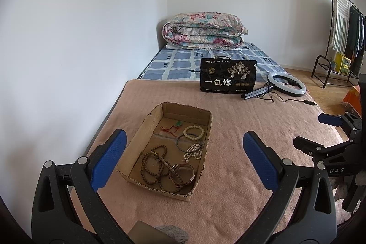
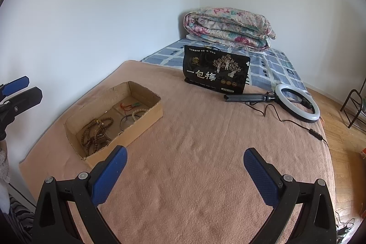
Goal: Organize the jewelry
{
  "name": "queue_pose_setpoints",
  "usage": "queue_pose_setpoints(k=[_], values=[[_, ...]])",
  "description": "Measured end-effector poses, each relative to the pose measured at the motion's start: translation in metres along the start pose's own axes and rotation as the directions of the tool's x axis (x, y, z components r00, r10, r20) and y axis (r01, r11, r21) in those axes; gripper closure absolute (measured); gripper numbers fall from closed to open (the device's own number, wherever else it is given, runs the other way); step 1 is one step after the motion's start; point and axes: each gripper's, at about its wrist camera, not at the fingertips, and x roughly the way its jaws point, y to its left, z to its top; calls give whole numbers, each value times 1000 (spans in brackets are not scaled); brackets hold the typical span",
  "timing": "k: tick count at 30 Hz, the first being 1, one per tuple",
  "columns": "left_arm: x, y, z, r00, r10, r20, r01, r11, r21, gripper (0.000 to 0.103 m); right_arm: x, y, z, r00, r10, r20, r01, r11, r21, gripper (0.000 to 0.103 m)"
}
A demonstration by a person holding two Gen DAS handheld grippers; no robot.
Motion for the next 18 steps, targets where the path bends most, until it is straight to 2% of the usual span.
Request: queue_pose_setpoints(k=[15,18], values=[[-6,-1,-4,1000,7,-6,-7,1000,-8,0,0,0,-1,1000,1,-2,-1,1000,-1,0],[-8,0,-6,1000,27,7,-27,1000,-12,0,1,-1,-4,1000,1,-4,-1,1000,-2,0]])
